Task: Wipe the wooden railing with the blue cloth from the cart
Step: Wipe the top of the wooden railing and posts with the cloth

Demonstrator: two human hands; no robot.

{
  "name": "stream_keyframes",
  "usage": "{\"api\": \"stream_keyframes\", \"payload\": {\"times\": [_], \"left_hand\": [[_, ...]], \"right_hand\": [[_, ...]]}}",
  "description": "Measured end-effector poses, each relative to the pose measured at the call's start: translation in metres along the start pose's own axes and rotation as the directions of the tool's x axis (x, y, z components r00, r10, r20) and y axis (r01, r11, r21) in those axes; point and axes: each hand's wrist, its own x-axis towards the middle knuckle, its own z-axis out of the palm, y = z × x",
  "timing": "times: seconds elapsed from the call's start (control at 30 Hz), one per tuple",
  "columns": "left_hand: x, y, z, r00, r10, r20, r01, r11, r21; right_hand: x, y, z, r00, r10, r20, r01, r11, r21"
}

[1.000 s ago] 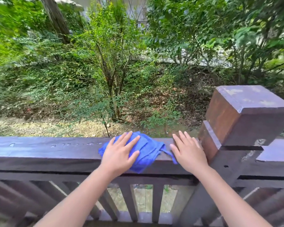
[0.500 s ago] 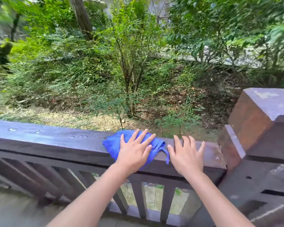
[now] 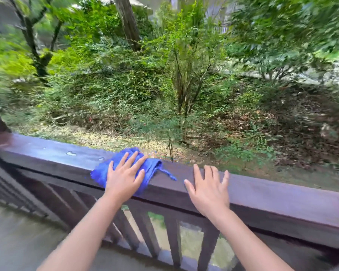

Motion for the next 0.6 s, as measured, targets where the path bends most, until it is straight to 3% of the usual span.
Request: {"api": "stream_keyframes", "payload": {"times": [0.13, 0.23, 0.4, 0.53, 0.6], "left_hand": [[0.020, -0.078, -0.009, 0.979, -0.205, -0.004, 0.205, 0.978, -0.035], [0.030, -0.070, -0.006, 0.972, -0.225, 0.065, 0.226, 0.974, -0.005], [0.027, -0.041, 0.003, 0.996, 0.048, 0.070, -0.046, 0.999, -0.022], [0.030, -0.085, -0.004, 0.947, 0.319, 0.040, -0.319, 0.948, -0.005], [0.032, -0.121, -0.009, 0.921, 0.391, -0.005, -0.390, 0.920, 0.023]], "right_hand": [[0.017, -0.053, 0.011, 1.000, -0.006, 0.006, 0.006, 1.000, -0.005], [0.026, -0.079, 0.016, 0.999, 0.035, 0.007, -0.035, 0.999, -0.017], [0.039, -0.130, 0.025, 0.999, 0.031, -0.025, -0.031, 1.000, -0.003], [0.043, -0.155, 0.032, 0.998, 0.041, -0.057, -0.043, 0.998, -0.035], [0.043, -0.156, 0.034, 0.997, 0.044, -0.068, -0.049, 0.996, -0.070]]}}
